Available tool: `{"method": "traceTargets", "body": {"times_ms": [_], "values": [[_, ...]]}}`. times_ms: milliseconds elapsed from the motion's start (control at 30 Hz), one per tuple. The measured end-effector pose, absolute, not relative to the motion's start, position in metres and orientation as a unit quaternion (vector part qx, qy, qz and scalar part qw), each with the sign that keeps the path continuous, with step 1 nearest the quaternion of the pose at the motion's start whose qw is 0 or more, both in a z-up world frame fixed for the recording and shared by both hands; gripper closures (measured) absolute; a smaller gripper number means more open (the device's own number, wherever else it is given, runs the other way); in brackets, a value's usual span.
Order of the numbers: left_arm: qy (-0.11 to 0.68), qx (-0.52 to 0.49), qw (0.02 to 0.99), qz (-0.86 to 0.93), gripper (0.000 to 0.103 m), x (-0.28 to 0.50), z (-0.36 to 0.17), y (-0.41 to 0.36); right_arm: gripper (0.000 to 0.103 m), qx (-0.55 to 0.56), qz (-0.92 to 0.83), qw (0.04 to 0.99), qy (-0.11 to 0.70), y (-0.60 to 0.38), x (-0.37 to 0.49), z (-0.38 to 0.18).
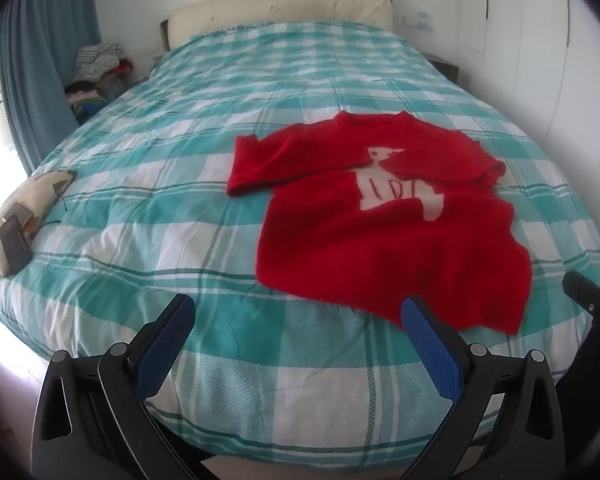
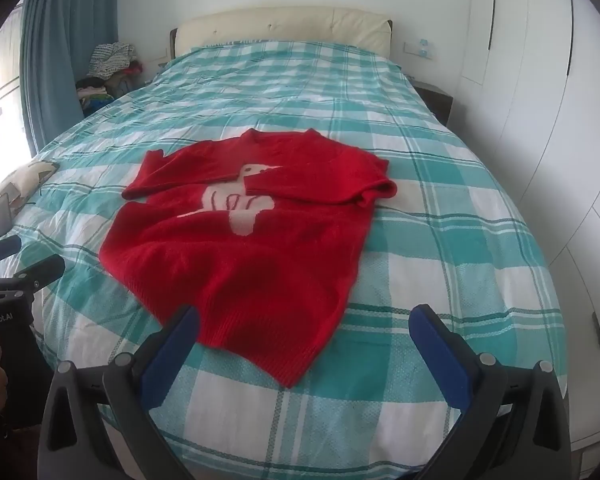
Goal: Fold small clothes
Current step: 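Move both grippers toward the hem of the red rabbit sweater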
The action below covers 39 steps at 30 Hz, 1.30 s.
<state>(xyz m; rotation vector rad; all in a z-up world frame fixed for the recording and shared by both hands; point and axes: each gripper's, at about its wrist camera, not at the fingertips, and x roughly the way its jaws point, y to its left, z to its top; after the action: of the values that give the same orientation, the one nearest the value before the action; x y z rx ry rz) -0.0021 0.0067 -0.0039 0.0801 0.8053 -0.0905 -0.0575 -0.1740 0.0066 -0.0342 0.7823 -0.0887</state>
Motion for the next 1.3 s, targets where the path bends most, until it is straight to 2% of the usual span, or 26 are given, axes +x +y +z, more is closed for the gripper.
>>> {"method": "traceTargets", "body": {"times_ms": [200, 367, 667, 1000, 1300], "values": [[0.393, 0.038, 0.918, -0.042, 0.0, -0.017, -0.003, 0.023, 0.0, 0.006, -0.043, 0.917, 0.398, -0.177, -0.053, 0.005], [0.416, 0.052, 0.907, -0.034, 0.0, 0.007, -0.017, 0.008, 0.0, 0.013, -0.051, 0.92, 0.389, -0.178, -0.057, 0.001], [0.442, -0.018, 0.895, -0.05, 0.0, 0.008, -0.035, 0.043, 0.0, 0.064, -0.06, 0.914, 0.396, -0.192, -0.064, -0.005], [0.445, -0.016, 0.892, -0.08, 0.0, 0.003, -0.034, 0.03, 0.0, 0.036, -0.048, 0.913, 0.403, -0.184, -0.065, -0.012], [0.437, -0.002, 0.896, -0.079, 0.0, -0.001, -0.028, 0.023, 0.0, 0.061, -0.048, 0.917, 0.391, -0.186, -0.066, -0.008]]}}
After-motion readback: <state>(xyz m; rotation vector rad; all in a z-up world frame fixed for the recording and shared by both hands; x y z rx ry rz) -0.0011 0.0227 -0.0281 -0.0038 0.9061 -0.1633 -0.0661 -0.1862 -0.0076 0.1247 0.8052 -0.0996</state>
